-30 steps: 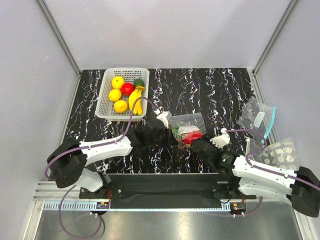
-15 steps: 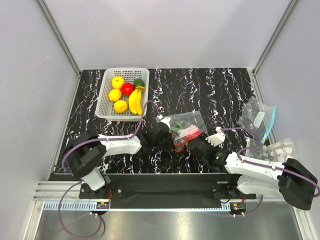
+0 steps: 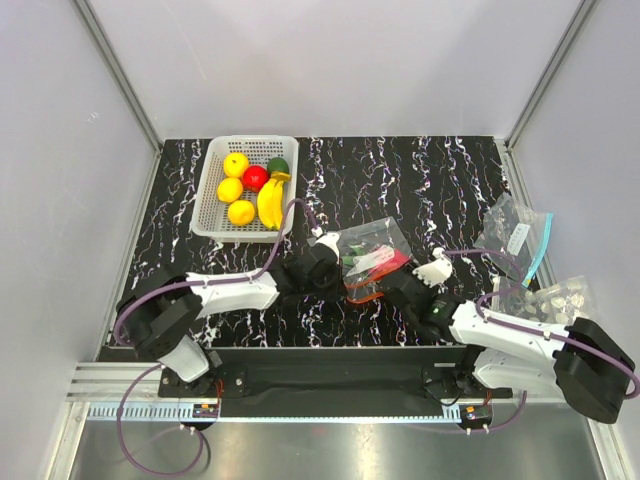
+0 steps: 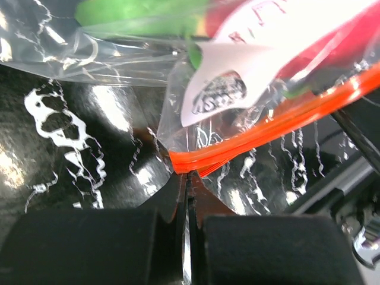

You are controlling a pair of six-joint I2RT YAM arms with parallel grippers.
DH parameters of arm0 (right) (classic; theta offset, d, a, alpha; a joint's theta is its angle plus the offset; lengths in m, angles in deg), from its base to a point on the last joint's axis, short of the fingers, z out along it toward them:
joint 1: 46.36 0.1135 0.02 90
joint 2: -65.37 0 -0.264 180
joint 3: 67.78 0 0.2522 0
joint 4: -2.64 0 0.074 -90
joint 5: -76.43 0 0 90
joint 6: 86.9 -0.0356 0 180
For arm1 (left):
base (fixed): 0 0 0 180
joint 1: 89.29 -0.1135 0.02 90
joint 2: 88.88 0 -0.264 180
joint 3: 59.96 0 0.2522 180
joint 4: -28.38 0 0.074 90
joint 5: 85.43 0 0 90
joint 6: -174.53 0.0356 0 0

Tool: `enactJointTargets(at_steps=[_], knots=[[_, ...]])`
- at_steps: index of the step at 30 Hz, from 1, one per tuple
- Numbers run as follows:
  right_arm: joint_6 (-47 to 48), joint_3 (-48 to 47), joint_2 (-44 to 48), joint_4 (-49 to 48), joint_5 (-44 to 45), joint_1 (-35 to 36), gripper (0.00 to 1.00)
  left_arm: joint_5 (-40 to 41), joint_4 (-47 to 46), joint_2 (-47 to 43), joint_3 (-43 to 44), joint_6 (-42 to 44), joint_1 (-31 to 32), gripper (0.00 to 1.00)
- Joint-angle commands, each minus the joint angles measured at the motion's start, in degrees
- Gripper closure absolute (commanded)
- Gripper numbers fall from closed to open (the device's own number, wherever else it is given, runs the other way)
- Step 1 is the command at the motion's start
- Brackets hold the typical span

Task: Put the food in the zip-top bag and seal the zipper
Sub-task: Place the fake fruit in the zipper food storage bag.

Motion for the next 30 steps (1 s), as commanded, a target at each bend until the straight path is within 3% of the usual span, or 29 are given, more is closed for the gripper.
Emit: enactJointTargets(at_steps=[1, 6, 9, 13, 18, 24, 30], knots=[[4.78, -5.44, -1.37, -0.78, 0.65, -0.68, 0.53, -1.88, 0.25, -5.43, 2.21, 0.67, 0.52, 1.00], [11.37, -6.34, 2.75, 1.26, -1.28, -0.85, 0.41, -3.65, 4.28, -10.18, 5.45, 0.40, 0.43, 1.00], [15.95, -4.41, 9.42, 0.90, -2.78, -0.77, 0.41, -5.49, 5.52, -10.63, 6.95, -0.04, -1.14, 1.00], [18.94, -6.24, 16.46, 11.14, -1.99, -0.77, 0.43, -10.16, 4.38, -10.10, 7.92, -0.48, -5.79, 1.00], [31.84, -9.59, 22.09, 17.07, -3.31, -0.85, 0.44, -10.95, 8.51, -9.22, 11.70, 2.42, -9.84, 1.00], [44.86, -16.26, 13.50, 18.83, -9.71, -0.85, 0.46, -12.18, 10.27, -10.19, 13.02, 3.83, -14.68, 1.00], [51.28, -19.17, 3.21, 12.25, -14.20, -0.85, 0.45, -11.83, 13.34, -10.54, 15.83, 5.58, -15.91, 1.00]])
